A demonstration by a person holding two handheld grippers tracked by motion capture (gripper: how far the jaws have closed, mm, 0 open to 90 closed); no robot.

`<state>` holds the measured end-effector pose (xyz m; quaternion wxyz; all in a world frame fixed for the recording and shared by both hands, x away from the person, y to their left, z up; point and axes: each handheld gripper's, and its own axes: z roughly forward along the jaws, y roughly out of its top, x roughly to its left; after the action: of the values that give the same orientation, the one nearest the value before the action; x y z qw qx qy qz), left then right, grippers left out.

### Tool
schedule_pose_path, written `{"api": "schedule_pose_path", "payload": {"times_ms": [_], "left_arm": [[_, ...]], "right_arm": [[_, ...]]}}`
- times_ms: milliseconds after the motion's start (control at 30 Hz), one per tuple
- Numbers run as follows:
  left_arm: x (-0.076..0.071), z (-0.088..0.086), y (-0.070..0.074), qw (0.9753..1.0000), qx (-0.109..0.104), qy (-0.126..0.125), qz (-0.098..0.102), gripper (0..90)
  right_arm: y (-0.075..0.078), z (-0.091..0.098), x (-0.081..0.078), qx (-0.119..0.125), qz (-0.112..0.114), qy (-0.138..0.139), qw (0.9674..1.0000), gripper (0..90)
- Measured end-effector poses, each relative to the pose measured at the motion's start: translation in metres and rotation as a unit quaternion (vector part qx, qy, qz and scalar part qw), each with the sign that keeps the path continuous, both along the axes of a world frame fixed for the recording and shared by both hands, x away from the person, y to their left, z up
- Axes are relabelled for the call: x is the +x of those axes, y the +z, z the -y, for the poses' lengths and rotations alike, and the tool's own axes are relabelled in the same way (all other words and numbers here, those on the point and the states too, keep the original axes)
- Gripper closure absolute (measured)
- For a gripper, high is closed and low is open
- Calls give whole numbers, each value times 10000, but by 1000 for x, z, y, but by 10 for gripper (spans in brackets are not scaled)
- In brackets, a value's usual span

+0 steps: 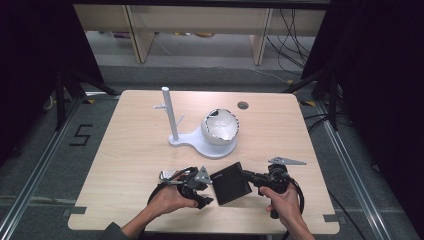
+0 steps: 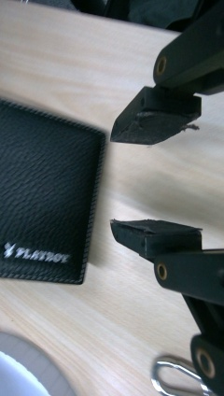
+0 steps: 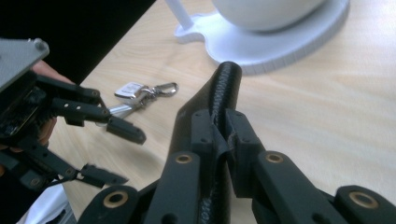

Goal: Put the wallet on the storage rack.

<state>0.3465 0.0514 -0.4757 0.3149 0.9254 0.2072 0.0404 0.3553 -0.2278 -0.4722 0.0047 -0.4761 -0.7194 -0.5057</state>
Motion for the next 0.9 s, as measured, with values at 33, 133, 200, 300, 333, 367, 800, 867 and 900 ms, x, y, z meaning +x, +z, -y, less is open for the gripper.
{"api": "schedule_pose_path", "payload": {"times_ms": [33, 133, 200, 300, 333, 367, 800, 867, 900], "left_arm": [[-1, -6, 4, 9997, 180, -164, 67, 490], [-7, -14, 7, 9999, 116, -112, 39, 475], [-13, -20, 6, 9999, 72, -109, -5, 467], [-20, -26, 2, 10000, -27, -10, -59, 460], [-21, -29, 2, 9999, 57, -71, -49, 457], [-22, -32, 1, 9999, 101, -99, -53, 456], [-48, -65, -8, 9998, 49, 31, -172, 398], [-52, -71, -6, 9998, 42, 21, -205, 385], [-53, -73, -5, 9998, 39, 17, -214, 376]], "right_arm": [[3, -1, 1, -4, 12, 41, 10000, 837], [15, -5, 5, -27, 134, 108, 9998, 839], [24, -7, 7, -72, 207, 147, 9997, 841], [40, -6, 11, -162, 298, 163, 9993, 842], [44, -6, 13, -193, 370, 175, 9990, 842], [48, -5, 15, -169, 372, 182, 9990, 842], [101, 10, 44, -236, 636, -77, 9977, 842], [108, 14, 49, -256, 673, -98, 9974, 842], [112, 15, 52, -242, 711, -136, 9971, 842]]}}
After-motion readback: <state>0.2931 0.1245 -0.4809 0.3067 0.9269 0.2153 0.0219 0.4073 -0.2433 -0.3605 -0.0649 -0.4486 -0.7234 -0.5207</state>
